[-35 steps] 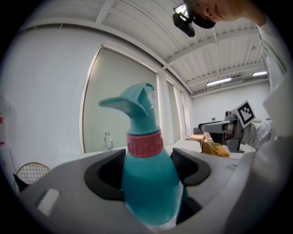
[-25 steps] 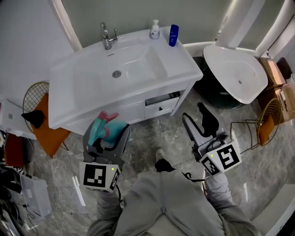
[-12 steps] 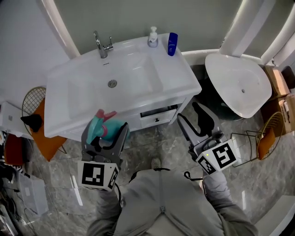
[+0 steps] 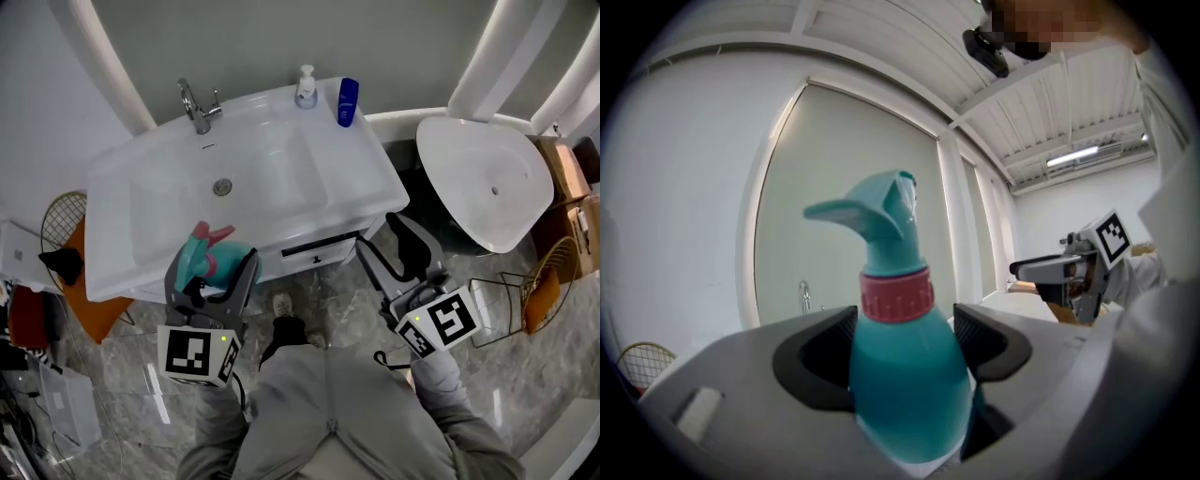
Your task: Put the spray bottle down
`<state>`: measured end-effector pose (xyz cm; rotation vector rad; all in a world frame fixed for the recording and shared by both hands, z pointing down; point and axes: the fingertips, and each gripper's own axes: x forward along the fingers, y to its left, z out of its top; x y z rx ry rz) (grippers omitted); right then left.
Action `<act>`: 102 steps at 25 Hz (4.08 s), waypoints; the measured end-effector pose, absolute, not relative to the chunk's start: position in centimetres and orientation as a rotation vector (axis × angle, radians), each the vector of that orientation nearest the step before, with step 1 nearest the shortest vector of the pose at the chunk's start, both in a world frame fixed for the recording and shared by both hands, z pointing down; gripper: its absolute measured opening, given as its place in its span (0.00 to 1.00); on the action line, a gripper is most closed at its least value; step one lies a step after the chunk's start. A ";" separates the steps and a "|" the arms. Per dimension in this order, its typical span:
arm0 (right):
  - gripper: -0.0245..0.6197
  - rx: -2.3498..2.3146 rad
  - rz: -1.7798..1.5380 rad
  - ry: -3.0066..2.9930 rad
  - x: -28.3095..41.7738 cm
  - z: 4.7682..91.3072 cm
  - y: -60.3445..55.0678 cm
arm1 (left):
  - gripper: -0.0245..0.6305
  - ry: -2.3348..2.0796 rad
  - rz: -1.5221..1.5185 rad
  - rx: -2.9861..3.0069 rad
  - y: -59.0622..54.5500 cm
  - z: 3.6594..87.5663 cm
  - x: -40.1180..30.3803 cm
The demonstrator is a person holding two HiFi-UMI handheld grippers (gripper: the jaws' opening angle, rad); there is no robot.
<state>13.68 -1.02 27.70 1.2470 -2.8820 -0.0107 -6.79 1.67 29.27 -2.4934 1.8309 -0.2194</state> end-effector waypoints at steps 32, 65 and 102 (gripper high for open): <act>0.37 1.470 0.070 -2.697 10.1 30.1 -21.0 | 0.61 1.602 -0.295 -2.728 -26.1 34.2 -9.7; 0.37 1.617 0.133 -2.491 10.5 33.1 -28.5 | 0.61 1.611 -0.411 -2.702 -43.5 41.2 -12.1; 0.37 1.584 0.179 -2.379 9.8 35.6 -32.1 | 0.61 1.734 -0.417 -2.629 -51.5 47.5 -13.9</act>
